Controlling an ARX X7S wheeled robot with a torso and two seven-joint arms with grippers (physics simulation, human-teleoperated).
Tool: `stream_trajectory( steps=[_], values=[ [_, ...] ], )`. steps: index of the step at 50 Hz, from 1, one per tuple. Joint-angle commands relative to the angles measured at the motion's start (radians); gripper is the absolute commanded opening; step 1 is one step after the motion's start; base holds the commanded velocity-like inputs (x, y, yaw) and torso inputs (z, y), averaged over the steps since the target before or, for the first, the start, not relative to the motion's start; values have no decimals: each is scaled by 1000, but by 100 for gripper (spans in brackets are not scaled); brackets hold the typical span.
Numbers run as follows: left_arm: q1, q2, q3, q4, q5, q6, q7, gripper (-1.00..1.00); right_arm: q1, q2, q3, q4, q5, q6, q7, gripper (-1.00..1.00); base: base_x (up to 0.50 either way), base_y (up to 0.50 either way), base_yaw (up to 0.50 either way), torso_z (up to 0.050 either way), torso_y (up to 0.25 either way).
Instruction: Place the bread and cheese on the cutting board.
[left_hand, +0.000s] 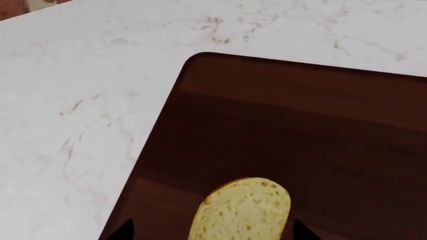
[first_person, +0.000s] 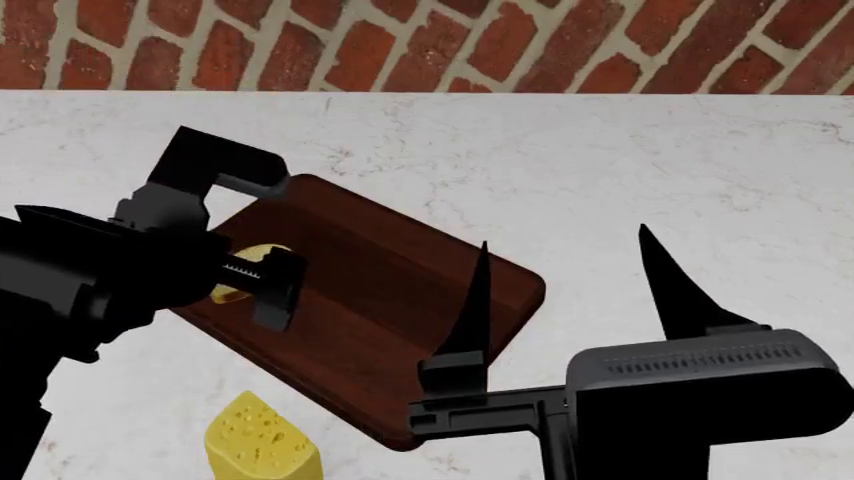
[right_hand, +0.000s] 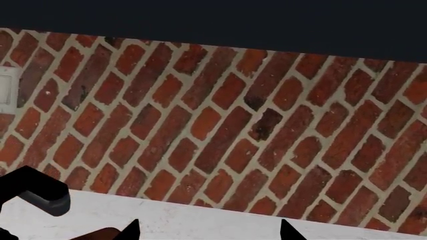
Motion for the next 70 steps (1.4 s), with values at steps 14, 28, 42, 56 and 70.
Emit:
stream_trajectory(
  steps=[14,28,42,56,70],
  values=[
    [71,-135,-108,436,-99,-185,-127,100,2,6,-1,-2,11,-3,7,100,0,0,0,0,0],
    [318,-287,-349,1116,-267,-244,-416,100,80,15,-15,-25,88,142,-8,100,0,0,0,0,0],
    [594,-399,-536,1563,-329,-204,-632,100,425,-32,167,-42,435,608,-56,100,0,0,0,0,0],
    [817,-462,-707,1780,-426,-117,-643,100,689,-95,276,182,1013,882,140,100,0,0,0,0,0],
    [988,-486,-834,1902,-477,-35,-631,100,925,11,50,543,1438,853,311,100,0,0,0,0,0]
  ],
)
